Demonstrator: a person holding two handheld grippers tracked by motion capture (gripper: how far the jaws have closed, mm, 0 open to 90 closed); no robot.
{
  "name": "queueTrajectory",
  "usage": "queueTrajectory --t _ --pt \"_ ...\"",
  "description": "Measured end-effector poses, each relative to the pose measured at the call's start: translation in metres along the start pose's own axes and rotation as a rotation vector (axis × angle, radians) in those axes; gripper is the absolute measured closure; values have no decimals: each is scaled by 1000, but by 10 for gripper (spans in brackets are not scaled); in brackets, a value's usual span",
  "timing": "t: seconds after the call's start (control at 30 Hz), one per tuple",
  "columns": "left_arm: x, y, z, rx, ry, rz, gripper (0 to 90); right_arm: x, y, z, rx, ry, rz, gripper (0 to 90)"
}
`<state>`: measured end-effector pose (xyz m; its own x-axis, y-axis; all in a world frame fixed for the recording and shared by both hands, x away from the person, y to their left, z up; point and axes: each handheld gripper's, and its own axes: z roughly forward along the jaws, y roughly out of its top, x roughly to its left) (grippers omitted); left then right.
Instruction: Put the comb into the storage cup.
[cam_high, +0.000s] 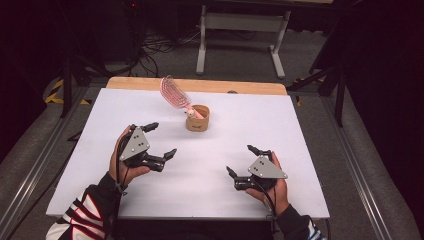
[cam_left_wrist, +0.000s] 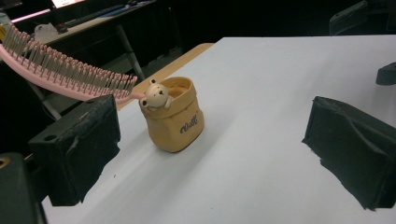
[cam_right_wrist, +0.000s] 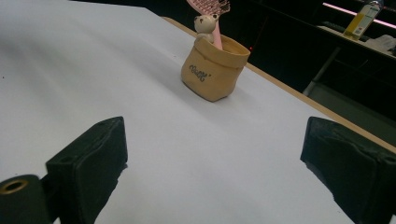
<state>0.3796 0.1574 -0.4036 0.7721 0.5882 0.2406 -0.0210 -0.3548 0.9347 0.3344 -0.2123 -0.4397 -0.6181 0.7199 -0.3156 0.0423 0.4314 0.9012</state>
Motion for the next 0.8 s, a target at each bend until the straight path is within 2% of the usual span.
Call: queueTrajectory --t 0.03,0.1,0.37,0.47,0.57,0.63,0.8 --pt "-1 0 0 -3 -6 -11 44 0 0 0 0 0 0 76" --pt "-2 0 -2 4 0 9 44 0 0 0 -2 -1 -3 77" --pt "-6 -1 -5 7 -3 16 44 0 1 -1 -4 -2 -8 77" --pt "-8 -1 -8 12 -1 32 44 0 1 -2 -7 -6 -8 77" --pt "-10 -2 -10 6 -10 16 44 0 1 -2 -8 -8 -9 76" --pt "-11 -1 -11 15 -7 35 44 0 2 -3 -9 -9 -9 77" --pt "-15 -2 -14 13 -13 29 44 0 2 -4 -10 -14 -12 77"
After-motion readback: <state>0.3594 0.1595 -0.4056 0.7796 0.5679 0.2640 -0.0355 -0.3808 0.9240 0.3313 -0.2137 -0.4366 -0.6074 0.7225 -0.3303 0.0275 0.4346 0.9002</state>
